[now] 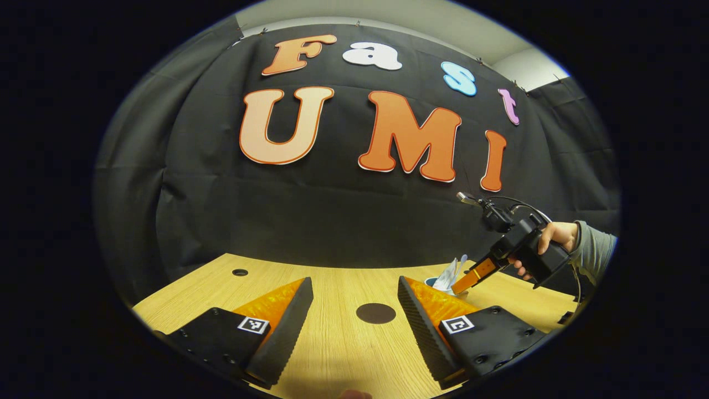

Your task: Put the toothbrush and toothpaste on the desktop into the cup, then pick up the cup and place it on the coaster on the desktop.

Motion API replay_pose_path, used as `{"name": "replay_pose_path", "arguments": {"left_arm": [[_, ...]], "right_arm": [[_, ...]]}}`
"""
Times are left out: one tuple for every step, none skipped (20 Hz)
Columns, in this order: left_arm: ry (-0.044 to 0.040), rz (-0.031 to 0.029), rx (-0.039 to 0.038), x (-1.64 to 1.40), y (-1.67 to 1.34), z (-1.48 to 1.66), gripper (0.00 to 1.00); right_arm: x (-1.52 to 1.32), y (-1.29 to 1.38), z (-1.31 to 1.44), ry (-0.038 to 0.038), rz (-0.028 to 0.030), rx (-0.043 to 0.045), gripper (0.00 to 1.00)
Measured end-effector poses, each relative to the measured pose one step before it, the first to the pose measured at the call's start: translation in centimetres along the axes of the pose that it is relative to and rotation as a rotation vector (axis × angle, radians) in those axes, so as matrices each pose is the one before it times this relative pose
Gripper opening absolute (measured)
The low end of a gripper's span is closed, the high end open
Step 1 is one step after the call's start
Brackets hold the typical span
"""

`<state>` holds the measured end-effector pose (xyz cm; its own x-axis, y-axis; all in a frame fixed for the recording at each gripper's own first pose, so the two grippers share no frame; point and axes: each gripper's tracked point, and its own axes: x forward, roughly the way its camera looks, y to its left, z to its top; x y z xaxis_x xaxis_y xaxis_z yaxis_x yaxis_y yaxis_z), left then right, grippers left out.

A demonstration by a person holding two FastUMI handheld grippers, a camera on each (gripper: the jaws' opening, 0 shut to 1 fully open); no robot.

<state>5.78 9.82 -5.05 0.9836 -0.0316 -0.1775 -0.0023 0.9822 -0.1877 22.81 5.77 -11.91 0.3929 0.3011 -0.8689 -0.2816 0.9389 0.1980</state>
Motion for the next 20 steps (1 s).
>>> {"name": "replay_pose_path", "arguments": {"left_arm": [[0.00786, -0.00298, -0.01411, 0.083, -0.148, -0.281, 0.97], [0.01029, -0.00699, -0.01765, 0.025, 0.016, -0.340, 0.96], [0.01396, -0.00062, -0.01256, 0.067, 0.095, -0.418, 0.96], [0.01031, 0.00459, -0.00848, 0.190, 0.413, -0.609, 0.96], [0.00553, 0.00630, -0.00536, 0.117, 0.446, -0.164, 0.97], [0.00203, 0.00709, -0.00228, -0.037, 0.467, -0.099, 0.97], [0.00240, 0.00352, -0.00099, -0.110, 0.237, -0.069, 0.98], [0.00248, -0.00156, -0.00243, 0.015, 0.044, -0.283, 0.98], [0.00372, -0.00333, -0.00643, -0.067, -0.063, -0.141, 0.98], [0.00499, -0.00432, -0.00772, 0.034, -0.027, -0.153, 0.97], [0.00874, -0.00039, -0.00688, -0.073, -0.005, -0.231, 0.98], [0.00714, -0.00114, -0.00546, 0.322, -0.081, -0.336, 0.98], [0.00472, -0.00127, -0.00577, 0.086, -0.049, -0.241, 0.97], [0.00479, -0.00243, -0.00349, -0.046, -0.002, -0.071, 0.98], [0.00129, -0.00359, -0.00458, -0.130, -0.126, 0.020, 0.98], [0.00095, -0.00386, -0.00395, -0.006, -0.166, -0.130, 0.97], [0.00125, -0.00006, -0.00298, -0.090, 0.001, -0.054, 0.97], [0.00327, 0.00149, -0.00218, -0.159, 0.123, -0.080, 0.98], [0.00243, 0.00046, -0.00081, -0.078, -0.028, -0.136, 0.98], [0.00203, 0.00158, 0.00066, -0.095, -0.043, -0.067, 0.97]], "right_arm": [[0.670, 0.560, -0.453, 0.03580, 0.02231, -0.00993, 0.83], [0.720, 0.309, -0.444, 0.03463, 0.01315, -0.00230, 0.83], [0.748, 0.272, -0.206, 0.03110, -0.00036, -0.00108, 0.82], [0.685, -0.049, -0.278, 0.02508, -0.00540, -0.01058, 0.81], [0.521, -0.248, 0.158, 0.00757, -0.01454, -0.01368, 0.80], [0.422, -0.339, 0.184, 0.00858, -0.01918, -0.01627, 0.79], [0.346, -0.196, 0.081, 0.00207, -0.01381, -0.00534, 0.78], [0.372, -0.095, 0.001, 0.00982, -0.00939, -0.00315, 0.77], [0.392, 0.021, -0.235, 0.01361, -0.00319, 0.00238, 0.76], [0.212, -0.104, -0.290, 0.01180, -0.00906, -0.01063, 0.72], [0.179, -0.098, -0.140, 0.00482, -0.00745, -0.01356, 0.70], [-0.064, -0.056, 0.036, -0.00232, -0.00740, -0.01815, 0.63], [0.061, -0.074, -0.097, -0.00347, -0.00290, -0.01707, 0.65], [-0.046, -0.040, -0.195, 0.00305, 0.00088, -0.01983, 0.62], [0.054, 0.076, -0.322, 0.01203, 0.00225, -0.00395, 0.55], [0.151, -0.097, -0.514, 0.02674, -0.00099, 0.01208, 0.47], [-0.090, 0.194, -0.012, -0.00109, 0.00556, 0.02319, 0.38], [-0.175, 0.025, 0.240, -0.00744, -0.00169, -0.00356, 0.28], [0.139, -0.131, 0.033, -0.00750, -0.00425, -0.00027, 0.28], [-0.105, -0.011, 0.106, -0.00088, -0.00589, 0.00097, 0.27]]}}
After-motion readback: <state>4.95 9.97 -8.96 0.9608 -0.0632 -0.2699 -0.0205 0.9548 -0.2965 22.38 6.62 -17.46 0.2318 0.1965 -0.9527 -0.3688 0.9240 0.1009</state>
